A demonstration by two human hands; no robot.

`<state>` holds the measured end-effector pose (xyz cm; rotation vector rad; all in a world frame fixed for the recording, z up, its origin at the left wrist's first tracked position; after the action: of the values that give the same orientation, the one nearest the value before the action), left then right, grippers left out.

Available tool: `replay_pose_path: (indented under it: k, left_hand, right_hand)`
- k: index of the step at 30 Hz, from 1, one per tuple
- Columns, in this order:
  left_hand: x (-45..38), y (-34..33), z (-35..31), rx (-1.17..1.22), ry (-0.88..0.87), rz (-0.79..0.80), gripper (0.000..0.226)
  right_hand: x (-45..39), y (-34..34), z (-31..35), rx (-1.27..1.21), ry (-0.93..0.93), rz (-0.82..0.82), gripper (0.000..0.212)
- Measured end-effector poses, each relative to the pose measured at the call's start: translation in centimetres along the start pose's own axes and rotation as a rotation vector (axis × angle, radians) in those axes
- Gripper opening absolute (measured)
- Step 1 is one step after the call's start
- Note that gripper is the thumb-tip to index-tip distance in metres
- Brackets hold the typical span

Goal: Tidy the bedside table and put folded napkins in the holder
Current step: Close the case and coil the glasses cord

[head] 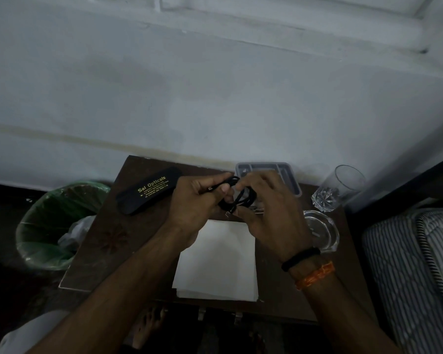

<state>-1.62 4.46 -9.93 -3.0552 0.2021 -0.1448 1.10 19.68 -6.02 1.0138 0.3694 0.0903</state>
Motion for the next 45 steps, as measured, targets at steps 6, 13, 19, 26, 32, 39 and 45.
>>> replay_pose_path:
  k: [6, 13, 19, 26, 32, 39, 45]
  left_hand:
    - [0.1, 0.2, 0.0, 0.098, 0.06, -0.002, 0.029]
    - [0.1, 0.0, -0.1, 0.106, 0.05, -0.046, 0.028]
    - [0.1, 0.3, -0.2, 0.058, 0.001, -0.073, 0.027]
    - [0.1, 0.2, -0.5, -0.218, -0.115, -0.172, 0.031]
    - [0.9, -0.2, -1.9, -0.605, -0.401, -0.113, 0.03]
    - [0.5, -1.0, -1.9, -0.52, -0.309, 0.126, 0.028]
    - [0.4, -0.9, -1.3, -0.045, 0.019, 0.155, 0.023]
  right_hand:
    - [-0.1, -0.5, 0.4, 0.057, 0.03, -0.002, 0.023]
    - [0.1, -0.8, 1.7, 0.172, 0.129, 0.008, 0.007]
    - [0.6, -1.8, 1.3, 0.18, 0.021, 0.047, 0.029]
    - [0.5, -1.5, 1.6, -0.006, 0.032, -0.042, 0.014]
    - [0.3, 1.7, 1.9, -0.181, 0.145, -0.219, 0.012]
    - [0.3, 4.2, -1.8, -0.575, -0.07, -0.385, 0.012]
    - [0.1, 3.0, -3.8, -0.381, -0.095, -0.305, 0.016]
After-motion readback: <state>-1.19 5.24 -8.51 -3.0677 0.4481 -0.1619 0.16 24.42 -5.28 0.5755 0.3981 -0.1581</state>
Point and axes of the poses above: each hand's wrist, its own x-axis away from the middle knuckle, its own y-axis out of the back of the hand, z = x × y, the point moved 4 cm from there along -x, towards the middle knuckle, and after that the axes turned 5 degrees about z, right-handed, at the moved point
